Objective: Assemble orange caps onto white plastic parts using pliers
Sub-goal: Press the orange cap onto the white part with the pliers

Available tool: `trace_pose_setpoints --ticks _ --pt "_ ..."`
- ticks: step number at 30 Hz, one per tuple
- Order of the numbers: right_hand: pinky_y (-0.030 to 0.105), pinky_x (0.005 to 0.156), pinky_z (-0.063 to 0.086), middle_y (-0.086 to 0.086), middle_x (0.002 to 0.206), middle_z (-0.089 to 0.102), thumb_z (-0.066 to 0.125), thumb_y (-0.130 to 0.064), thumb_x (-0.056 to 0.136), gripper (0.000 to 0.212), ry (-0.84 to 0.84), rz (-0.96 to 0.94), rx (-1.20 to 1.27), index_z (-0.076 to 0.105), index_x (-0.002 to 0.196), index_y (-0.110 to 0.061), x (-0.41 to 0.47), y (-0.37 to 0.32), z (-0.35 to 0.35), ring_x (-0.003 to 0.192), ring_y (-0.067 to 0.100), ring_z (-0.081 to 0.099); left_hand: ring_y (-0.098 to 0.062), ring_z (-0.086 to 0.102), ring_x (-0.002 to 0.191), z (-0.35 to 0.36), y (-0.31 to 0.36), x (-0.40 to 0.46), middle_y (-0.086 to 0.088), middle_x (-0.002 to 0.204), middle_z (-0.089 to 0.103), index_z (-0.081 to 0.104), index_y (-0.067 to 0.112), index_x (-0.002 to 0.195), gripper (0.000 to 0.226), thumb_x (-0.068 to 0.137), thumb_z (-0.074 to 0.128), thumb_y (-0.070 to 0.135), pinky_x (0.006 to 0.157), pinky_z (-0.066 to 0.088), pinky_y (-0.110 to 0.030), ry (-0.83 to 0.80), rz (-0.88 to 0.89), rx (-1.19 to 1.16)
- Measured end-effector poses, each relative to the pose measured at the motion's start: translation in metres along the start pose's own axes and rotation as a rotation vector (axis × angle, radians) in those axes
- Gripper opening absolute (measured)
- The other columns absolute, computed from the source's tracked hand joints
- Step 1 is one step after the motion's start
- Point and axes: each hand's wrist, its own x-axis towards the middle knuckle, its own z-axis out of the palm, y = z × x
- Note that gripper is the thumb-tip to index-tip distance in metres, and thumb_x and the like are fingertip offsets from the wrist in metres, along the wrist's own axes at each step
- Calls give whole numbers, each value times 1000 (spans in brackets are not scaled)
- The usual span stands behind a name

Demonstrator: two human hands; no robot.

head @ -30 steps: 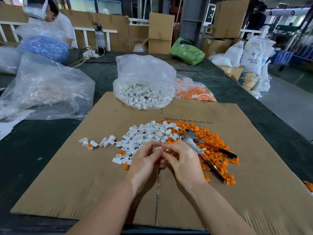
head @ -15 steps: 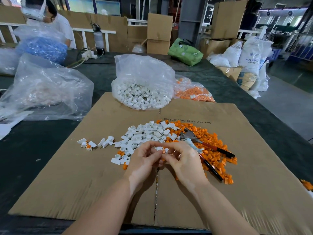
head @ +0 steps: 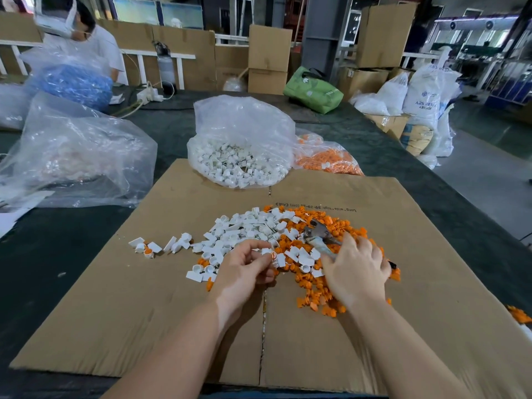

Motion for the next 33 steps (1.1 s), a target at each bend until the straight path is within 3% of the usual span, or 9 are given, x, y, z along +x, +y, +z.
trace_pose_setpoints --ticks 3,6,11,15,19,21,23,28,33 --pt "57 111 2 9 154 17 40 -43 89 69 -206 92 -106 17 147 -14 12 11 -2 144 29 2 -12 61 58 1 0 2 -3 64 61 64 16 97 19 90 56 0 59 54 -26 29 -3 19" --pt "61 109 1 8 147 30 40 -45 87 61 -220 80 -171 32 138 -13 17 15 -1 141 28 13 -12 61 58 3 0 3 -1 62 61 64 16 96 20 89 56 -1 58 54 -25 41 -16 7" --pt "53 110 15 2 119 48 40 -46 90 39 -33 -45 -232 45 114 -15 11 16 -2 120 25 39 -11 60 55 6 8 5 -3 63 60 64 13 95 18 89 56 -2 56 54 -24 71 -64 -19" --pt "32 84 38 2 105 51 40 -49 93 37 27 -189 -112 47 102 -13 8 3 -16 107 23 47 -14 58 55 8 20 8 -7 64 60 59 5 102 15 91 53 -3 54 53 -25 86 -103 -168" --pt "34 68 40 0 85 54 40 -46 94 36 -244 -280 171 53 91 -12 2 -22 -35 83 19 53 -16 54 56 11 36 17 -9 66 57 56 4 101 12 92 52 -2 55 52 -25 90 -72 -246" --pt "31 56 32 4 72 47 45 -41 93 37 -461 -248 397 46 78 -7 -3 -31 -44 62 17 44 -12 56 52 10 42 22 -5 61 59 57 7 95 11 92 52 -2 51 52 -21 127 -61 -248" --pt "29 50 25 9 69 37 48 -35 92 30 -603 -206 539 40 74 -12 -7 -36 -50 56 17 33 -10 56 50 7 46 26 -5 62 59 58 7 91 11 92 52 -2 50 51 -19 171 -69 -239" --pt "27 56 40 9 74 50 48 -33 92 22 -779 -84 652 47 84 -12 -9 -45 -51 63 19 48 -10 56 53 1 46 31 -4 64 60 58 6 97 10 93 51 -1 52 52 -18 199 -81 -205" --pt "20 49 41 7 72 53 46 -35 92 22 -809 -76 632 49 87 -14 -9 -47 -52 57 17 49 -11 54 54 1 46 32 -6 69 58 57 7 95 11 93 51 -1 50 49 -18 236 -72 -135"
